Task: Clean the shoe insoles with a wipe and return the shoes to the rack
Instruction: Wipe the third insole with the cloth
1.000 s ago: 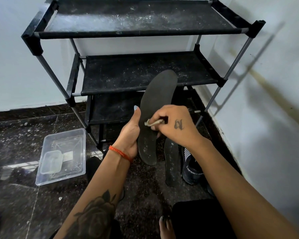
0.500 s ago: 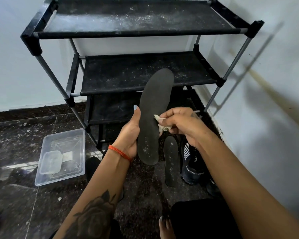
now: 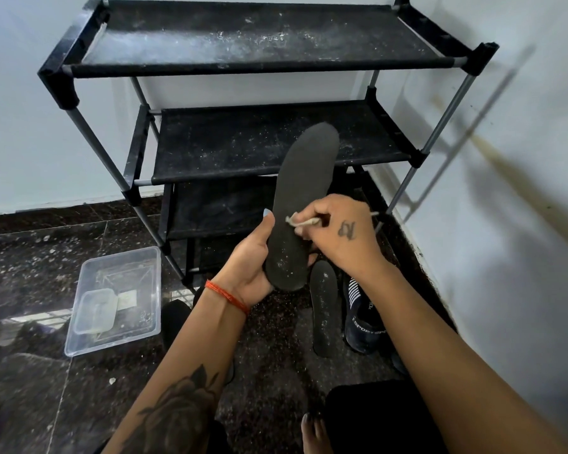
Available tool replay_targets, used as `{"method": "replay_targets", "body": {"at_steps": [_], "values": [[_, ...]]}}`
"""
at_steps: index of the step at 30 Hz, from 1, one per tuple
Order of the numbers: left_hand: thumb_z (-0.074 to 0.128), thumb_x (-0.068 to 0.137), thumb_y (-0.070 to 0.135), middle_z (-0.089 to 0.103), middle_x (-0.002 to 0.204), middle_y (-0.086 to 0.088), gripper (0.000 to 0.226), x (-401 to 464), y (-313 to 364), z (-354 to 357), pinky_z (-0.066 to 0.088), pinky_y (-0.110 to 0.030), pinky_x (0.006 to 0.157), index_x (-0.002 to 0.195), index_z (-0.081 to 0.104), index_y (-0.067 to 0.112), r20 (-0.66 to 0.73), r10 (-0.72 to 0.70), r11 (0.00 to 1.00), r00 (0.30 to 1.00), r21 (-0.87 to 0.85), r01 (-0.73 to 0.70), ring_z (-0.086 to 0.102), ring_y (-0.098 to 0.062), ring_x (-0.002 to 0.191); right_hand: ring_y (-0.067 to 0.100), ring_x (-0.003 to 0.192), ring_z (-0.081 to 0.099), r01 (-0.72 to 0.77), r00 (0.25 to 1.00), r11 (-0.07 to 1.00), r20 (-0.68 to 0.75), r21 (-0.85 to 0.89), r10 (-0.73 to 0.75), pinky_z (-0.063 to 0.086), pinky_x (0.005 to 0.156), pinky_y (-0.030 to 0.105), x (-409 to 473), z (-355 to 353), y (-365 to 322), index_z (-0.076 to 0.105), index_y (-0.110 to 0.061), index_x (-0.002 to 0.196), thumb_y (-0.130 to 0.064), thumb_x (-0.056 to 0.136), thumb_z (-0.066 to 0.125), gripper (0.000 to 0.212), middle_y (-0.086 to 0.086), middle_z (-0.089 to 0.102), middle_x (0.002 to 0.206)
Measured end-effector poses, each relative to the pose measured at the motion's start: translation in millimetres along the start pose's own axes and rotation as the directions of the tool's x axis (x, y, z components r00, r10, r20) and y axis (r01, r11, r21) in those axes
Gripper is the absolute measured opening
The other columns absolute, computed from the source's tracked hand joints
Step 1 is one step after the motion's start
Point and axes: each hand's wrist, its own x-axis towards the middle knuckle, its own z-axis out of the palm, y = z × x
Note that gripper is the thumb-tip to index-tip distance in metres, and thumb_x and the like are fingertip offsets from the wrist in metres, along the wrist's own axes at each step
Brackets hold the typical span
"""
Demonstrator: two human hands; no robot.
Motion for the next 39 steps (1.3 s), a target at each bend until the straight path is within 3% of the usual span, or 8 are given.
{"method": "replay_targets", "body": {"at_steps": [6, 13, 19, 25, 30, 32, 36, 39], "values": [[0.022, 0.100, 0.049, 0.072, 0.101, -0.011, 0.059, 0, 2, -8, 0.057, -0.031, 0.079, 0.111, 0.062, 0.007, 0.013, 0.018, 1.000, 1.000, -0.020, -0.018, 0.071, -0.019, 0.087, 0.004, 0.076, 0.063, 0.183, 0.900, 0.974, 0.422, -0.135, -0.110, 0.051, 0.075, 0.020, -5, -13, -8, 0.077, -0.022, 0.080, -0.010, 0.067, 0.079, 0.018, -0.008, 0.070, 0.079], [0.024, 0.101, 0.046, 0.070, 0.107, -0.011, 0.054, -1, 4, -4, 0.053, -0.036, 0.084, 0.119, 0.058, 0.009, 0.023, 0.037, 0.999, 0.999, -0.040, -0.036, 0.067, -0.022, 0.094, 0.006, 0.079, 0.061, 0.194, 0.981, 0.965, 0.005, -0.176, -0.196, 0.042, 0.070, 0.008, -4, -8, -6, 0.076, -0.021, 0.089, -0.011, 0.074, 0.073, 0.018, -0.005, 0.068, 0.088], [0.026, 0.101, 0.044, 0.067, 0.108, -0.017, 0.056, -4, 6, -5, 0.054, -0.038, 0.083, 0.125, 0.054, 0.001, 0.040, 0.030, 0.993, 0.999, -0.116, -0.025, 0.070, -0.025, 0.089, 0.002, 0.075, 0.059, 0.180, 0.977, 0.984, 0.121, -0.013, -0.177, 0.039, 0.069, 0.003, -9, 11, -11, 0.077, -0.019, 0.087, -0.011, 0.069, 0.078, 0.020, -0.010, 0.064, 0.079], [0.026, 0.101, 0.041, 0.073, 0.091, -0.012, 0.057, -7, 6, -2, 0.060, -0.030, 0.068, 0.100, 0.069, 0.003, 0.045, 0.023, 0.995, 0.999, -0.099, -0.019, 0.072, -0.021, 0.078, 0.007, 0.072, 0.062, 0.193, 0.885, 0.981, 0.427, 0.022, -0.184, 0.051, 0.072, 0.020, -10, -12, -12, 0.077, -0.020, 0.078, -0.006, 0.062, 0.082, 0.022, -0.005, 0.069, 0.074], [0.026, 0.101, 0.042, 0.068, 0.109, -0.016, 0.056, -5, 8, -3, 0.055, -0.036, 0.083, 0.122, 0.058, 0.002, 0.048, 0.053, 0.989, 0.997, -0.140, -0.046, 0.070, -0.023, 0.091, 0.005, 0.071, 0.060, 0.209, 0.976, 0.978, 0.069, -0.009, -0.208, 0.050, 0.069, 0.022, -8, -6, -5, 0.077, -0.020, 0.082, -0.006, 0.069, 0.077, 0.019, -0.009, 0.066, 0.079], [0.026, 0.100, 0.044, 0.065, 0.112, -0.018, 0.057, -5, 6, -3, 0.055, -0.037, 0.082, 0.129, 0.051, 0.001, 0.052, 0.032, 0.992, 0.998, -0.123, -0.026, 0.070, -0.024, 0.091, 0.004, 0.074, 0.060, 0.209, 0.977, 0.976, 0.064, -0.063, -0.205, 0.047, 0.071, 0.018, -8, 3, -7, 0.077, -0.019, 0.087, -0.008, 0.073, 0.074, 0.018, -0.008, 0.065, 0.084], [0.030, 0.099, 0.046, 0.069, 0.097, -0.018, 0.057, -6, 7, -4, 0.058, -0.035, 0.073, 0.118, 0.057, 0.000, 0.046, -0.005, 0.993, 0.999, -0.118, 0.011, 0.071, -0.025, 0.081, 0.003, 0.080, 0.061, 0.228, 0.950, 0.974, 0.214, 0.021, -0.227, 0.047, 0.078, 0.013, -13, 10, -14, 0.077, -0.019, 0.087, -0.008, 0.071, 0.077, 0.020, -0.008, 0.067, 0.085], [0.028, 0.100, 0.043, 0.071, 0.095, -0.015, 0.058, -7, 7, -3, 0.059, -0.031, 0.070, 0.107, 0.066, 0.001, 0.069, 0.018, 0.995, 0.997, -0.095, -0.011, 0.072, -0.023, 0.082, 0.002, 0.082, 0.061, 0.200, 0.878, 0.975, 0.424, 0.097, -0.222, 0.039, 0.100, 0.029, -15, -2, -20, 0.077, -0.024, 0.081, -0.008, 0.068, 0.078, 0.021, -0.012, 0.066, 0.081]]}}
